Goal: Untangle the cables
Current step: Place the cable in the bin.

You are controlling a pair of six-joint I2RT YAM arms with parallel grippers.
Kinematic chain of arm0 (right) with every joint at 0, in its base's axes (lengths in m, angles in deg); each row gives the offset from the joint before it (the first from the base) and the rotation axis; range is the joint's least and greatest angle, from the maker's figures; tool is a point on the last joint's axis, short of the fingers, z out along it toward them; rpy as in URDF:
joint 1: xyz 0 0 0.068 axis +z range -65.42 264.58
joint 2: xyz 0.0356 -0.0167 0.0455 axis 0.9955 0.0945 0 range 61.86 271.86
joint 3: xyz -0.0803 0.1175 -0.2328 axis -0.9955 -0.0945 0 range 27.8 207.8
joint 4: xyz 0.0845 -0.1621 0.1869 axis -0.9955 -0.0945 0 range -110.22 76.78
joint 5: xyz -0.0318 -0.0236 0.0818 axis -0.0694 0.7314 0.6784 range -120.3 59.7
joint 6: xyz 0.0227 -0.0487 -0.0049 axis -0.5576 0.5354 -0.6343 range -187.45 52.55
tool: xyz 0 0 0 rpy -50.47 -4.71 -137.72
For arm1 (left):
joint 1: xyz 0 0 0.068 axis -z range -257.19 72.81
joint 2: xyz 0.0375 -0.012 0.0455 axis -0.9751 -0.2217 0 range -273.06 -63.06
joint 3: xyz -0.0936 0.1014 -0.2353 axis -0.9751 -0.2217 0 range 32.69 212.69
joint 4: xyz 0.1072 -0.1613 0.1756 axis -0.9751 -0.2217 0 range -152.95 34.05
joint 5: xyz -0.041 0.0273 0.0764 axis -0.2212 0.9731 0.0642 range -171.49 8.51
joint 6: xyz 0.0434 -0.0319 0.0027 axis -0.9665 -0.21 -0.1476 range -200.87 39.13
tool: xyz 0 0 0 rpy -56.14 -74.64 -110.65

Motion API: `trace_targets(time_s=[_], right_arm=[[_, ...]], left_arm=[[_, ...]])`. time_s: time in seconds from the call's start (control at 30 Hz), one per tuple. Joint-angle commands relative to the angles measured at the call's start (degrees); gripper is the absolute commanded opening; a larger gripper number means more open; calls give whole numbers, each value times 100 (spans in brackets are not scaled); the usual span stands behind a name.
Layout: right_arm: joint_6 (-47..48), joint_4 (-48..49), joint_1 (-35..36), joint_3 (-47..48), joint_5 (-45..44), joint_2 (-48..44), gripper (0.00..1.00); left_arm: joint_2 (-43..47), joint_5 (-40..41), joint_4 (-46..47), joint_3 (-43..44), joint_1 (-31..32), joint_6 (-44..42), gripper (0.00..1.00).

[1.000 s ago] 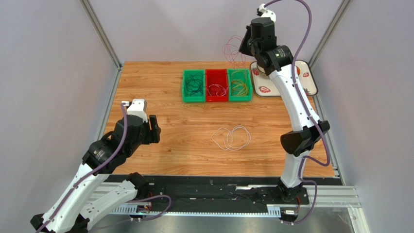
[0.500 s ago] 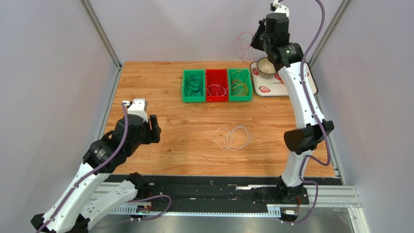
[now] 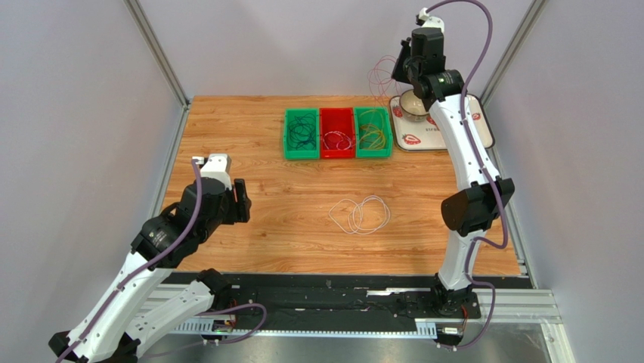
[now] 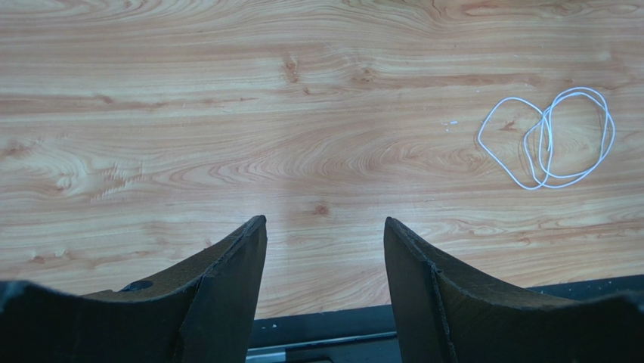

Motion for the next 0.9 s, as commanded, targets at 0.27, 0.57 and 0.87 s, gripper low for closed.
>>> trace_targets(time_s=[0.27,0.57,0.87], right_arm=[[229,603,-55,-299,313,205,0],[-87,999,-55,-1301,647,38,0],[-395,1148,-46,-1987,1052,-199,0]], left_arm=[[-88,78,130,2,-21,-96,67],[-88,87,130,19,-30,-96,67],[-62,61,138,19,-39,-105,66]])
